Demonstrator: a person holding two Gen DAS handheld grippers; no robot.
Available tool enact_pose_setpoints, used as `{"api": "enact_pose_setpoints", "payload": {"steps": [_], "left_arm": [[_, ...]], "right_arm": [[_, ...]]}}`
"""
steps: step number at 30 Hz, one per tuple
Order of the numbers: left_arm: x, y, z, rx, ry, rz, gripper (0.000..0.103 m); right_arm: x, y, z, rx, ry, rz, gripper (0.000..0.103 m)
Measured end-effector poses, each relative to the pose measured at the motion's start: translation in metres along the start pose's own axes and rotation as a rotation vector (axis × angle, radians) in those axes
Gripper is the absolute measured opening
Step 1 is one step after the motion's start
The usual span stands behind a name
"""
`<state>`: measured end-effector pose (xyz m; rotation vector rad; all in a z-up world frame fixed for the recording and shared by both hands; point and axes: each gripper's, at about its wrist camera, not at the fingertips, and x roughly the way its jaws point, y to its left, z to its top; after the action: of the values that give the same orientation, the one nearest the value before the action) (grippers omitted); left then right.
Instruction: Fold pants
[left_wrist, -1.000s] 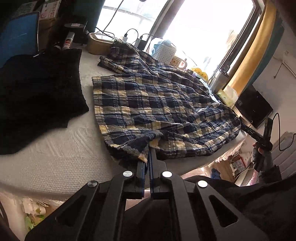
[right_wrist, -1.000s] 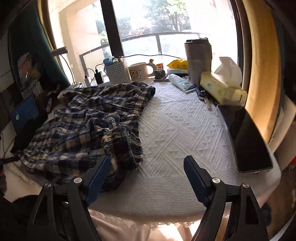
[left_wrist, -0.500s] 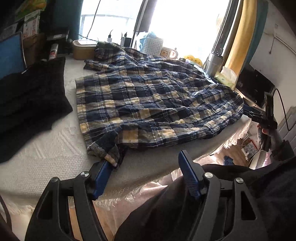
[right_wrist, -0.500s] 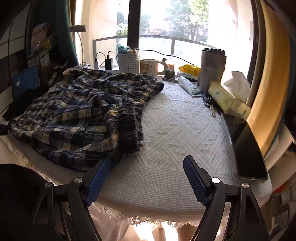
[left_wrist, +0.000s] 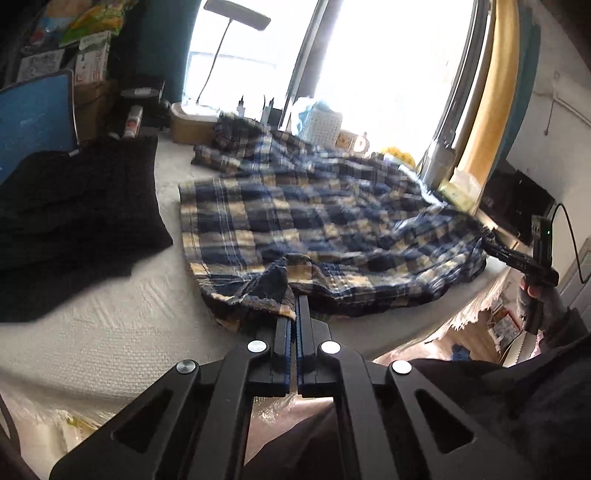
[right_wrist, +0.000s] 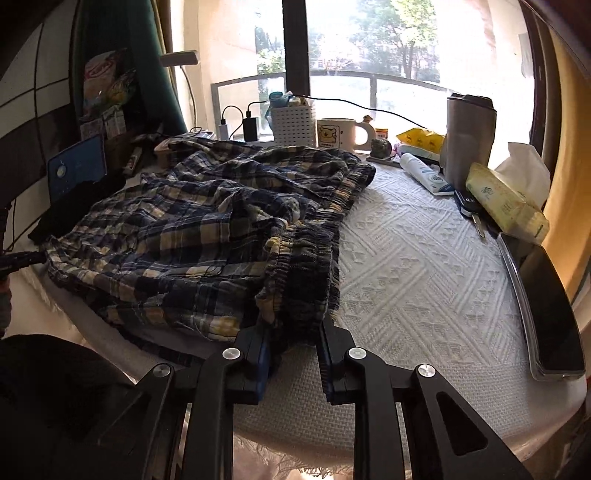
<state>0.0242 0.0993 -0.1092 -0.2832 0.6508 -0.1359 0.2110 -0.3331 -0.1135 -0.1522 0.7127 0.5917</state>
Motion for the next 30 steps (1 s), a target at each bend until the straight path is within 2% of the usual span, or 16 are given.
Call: {"api": "enact_pose_setpoints", "payload": {"steps": [5, 8, 12, 15, 23, 30], "left_arm": [[-0.028, 0.004, 0.019, -0.035, -0.112, -0.041, 0.0], [-0.035, 0.003, 0.028, -0.027, -0.14, -0.048, 0.0], [-0.032, 0.003, 0.028, -0.008, -0.128, -0.028, 0.0], [-0.039, 0.003, 0.033, -0.004, -0.142, -0.019, 0.0], [-0.066, -0.013, 0.072, 0.101, -0.264, 0.001, 0.0], [-0.063, -0.011, 0.119, 0.141, -0.364, 0.009, 0.0]], "right_arm": [[-0.037, -0.006, 0.01, 0.075, -0.106, 0.103, 0.022], [-0.049, -0.005, 0.022, 0.08, -0.146, 0.115, 0.022], [-0.045, -0.001, 0.029, 0.045, -0.128, 0.057, 0.022], [-0.04, -0.006, 0.026, 0.067, -0.114, 0.035, 0.022], [-0.057, 0.001, 0.046, 0.042, -0.174, 0.004, 0.022], [-0.055, -0.01, 0.081, 0.089, -0.214, -0.015, 0.022]]}}
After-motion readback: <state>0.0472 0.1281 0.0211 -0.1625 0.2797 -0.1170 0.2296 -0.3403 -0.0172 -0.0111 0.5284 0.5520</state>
